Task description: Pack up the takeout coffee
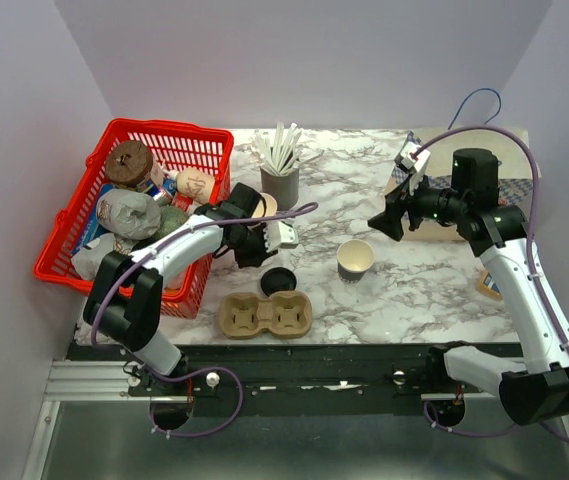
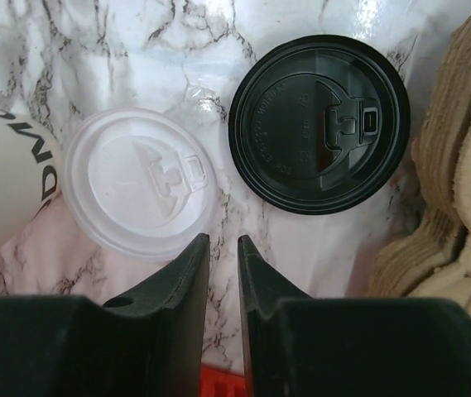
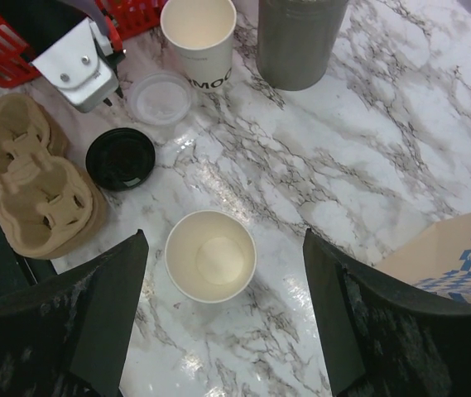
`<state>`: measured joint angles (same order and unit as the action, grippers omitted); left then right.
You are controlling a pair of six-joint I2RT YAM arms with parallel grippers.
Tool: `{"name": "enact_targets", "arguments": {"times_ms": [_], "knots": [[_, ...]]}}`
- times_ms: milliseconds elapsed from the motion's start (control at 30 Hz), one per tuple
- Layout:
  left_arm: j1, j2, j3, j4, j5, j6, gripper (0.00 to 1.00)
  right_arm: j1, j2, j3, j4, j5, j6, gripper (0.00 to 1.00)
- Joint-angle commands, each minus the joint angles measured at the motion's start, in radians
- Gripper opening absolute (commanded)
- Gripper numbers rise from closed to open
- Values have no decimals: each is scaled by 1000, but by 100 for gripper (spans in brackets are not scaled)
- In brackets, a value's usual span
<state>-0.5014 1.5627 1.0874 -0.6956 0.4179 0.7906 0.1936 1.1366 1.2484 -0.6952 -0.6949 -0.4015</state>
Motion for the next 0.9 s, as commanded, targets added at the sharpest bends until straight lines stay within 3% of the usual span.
{"name": "enact_targets", "arguments": {"times_ms": [0, 267, 567, 733, 867], "knots": [[-22, 45, -21, 51, -39, 81, 28, 1, -34, 6, -23, 37, -23, 85], [-35, 112, -37, 64, -65, 110, 25, 1, -46, 2, -27, 60, -22, 85], [-52, 135, -50, 139, -123, 82, 14, 1, -34, 6, -21, 67, -10, 86], [-54, 132, -50, 148, -133, 65, 0, 1, -28, 6, -18, 69, -5, 86], [-55, 88, -23, 93, -139, 29, 0, 1, -31, 11, -20, 75, -2, 86]]}}
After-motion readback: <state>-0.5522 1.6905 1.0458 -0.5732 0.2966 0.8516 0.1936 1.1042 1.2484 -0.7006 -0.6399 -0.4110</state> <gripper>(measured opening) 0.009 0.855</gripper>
